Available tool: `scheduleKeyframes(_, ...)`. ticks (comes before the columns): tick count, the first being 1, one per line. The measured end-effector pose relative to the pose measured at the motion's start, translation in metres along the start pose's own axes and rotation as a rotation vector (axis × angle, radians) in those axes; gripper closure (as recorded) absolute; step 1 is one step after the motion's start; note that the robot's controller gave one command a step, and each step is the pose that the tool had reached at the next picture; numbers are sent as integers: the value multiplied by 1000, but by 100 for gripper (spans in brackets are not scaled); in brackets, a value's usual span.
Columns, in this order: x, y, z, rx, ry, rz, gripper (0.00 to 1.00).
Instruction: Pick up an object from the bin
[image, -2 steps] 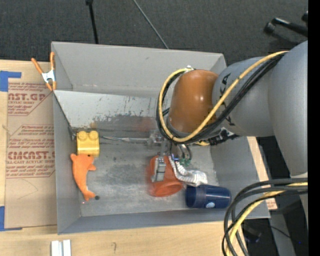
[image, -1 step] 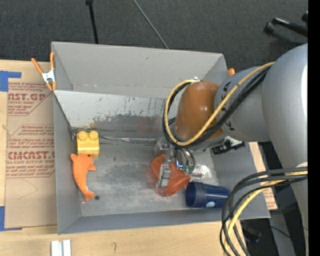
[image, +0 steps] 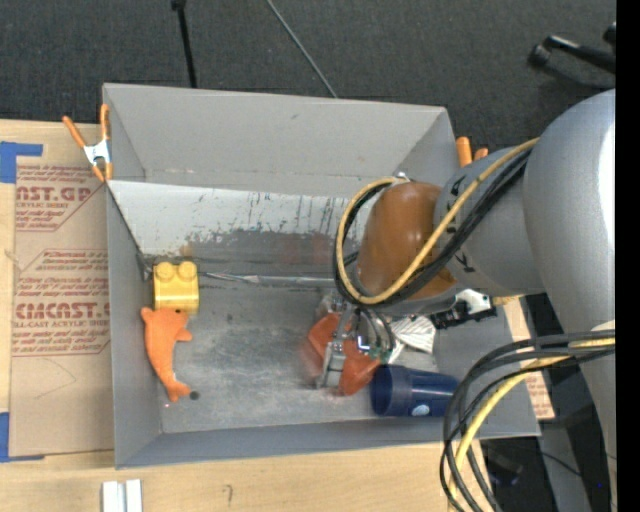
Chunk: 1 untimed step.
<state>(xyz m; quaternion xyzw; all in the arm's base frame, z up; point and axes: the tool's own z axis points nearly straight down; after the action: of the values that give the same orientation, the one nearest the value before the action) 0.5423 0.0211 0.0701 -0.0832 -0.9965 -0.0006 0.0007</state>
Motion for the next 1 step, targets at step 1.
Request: scheduleKeyframes(1,9,-43,1,-2,-2,-136,100)
